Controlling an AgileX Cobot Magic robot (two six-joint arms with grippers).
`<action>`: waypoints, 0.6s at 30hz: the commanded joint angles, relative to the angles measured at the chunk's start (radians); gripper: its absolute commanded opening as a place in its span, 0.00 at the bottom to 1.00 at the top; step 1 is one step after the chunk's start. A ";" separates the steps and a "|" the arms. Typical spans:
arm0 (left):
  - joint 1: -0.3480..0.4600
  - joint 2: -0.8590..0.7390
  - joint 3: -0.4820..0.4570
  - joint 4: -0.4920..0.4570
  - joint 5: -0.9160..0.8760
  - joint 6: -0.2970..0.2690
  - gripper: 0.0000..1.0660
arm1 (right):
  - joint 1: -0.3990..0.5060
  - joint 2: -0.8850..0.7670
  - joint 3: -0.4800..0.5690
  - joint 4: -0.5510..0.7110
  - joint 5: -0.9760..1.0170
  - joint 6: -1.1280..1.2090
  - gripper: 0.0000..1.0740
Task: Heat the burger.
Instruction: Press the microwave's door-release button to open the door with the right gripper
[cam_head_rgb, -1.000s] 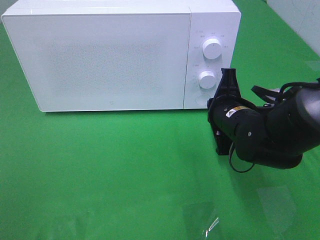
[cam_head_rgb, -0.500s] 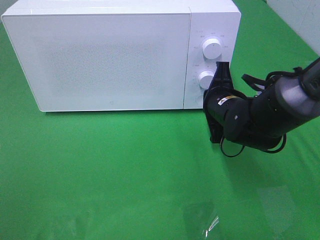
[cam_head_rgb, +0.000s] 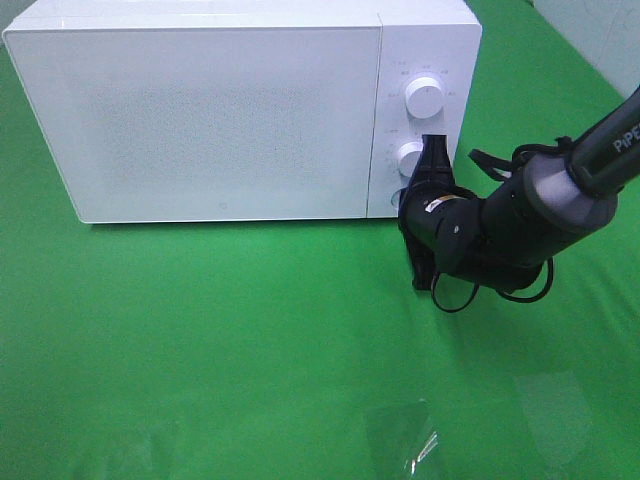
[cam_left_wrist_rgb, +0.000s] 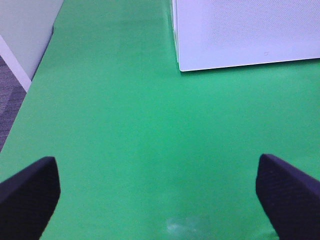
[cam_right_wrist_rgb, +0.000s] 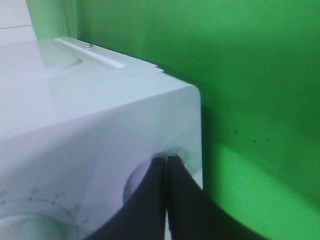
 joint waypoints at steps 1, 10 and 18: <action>0.003 -0.018 0.002 -0.007 -0.013 -0.001 0.94 | -0.010 -0.001 -0.019 -0.003 -0.088 -0.030 0.00; 0.003 -0.018 0.002 -0.007 -0.013 -0.001 0.94 | -0.010 -0.001 -0.019 -0.023 -0.184 -0.007 0.00; 0.003 -0.018 0.002 -0.007 -0.013 -0.001 0.94 | -0.010 -0.001 -0.019 -0.065 -0.337 0.067 0.00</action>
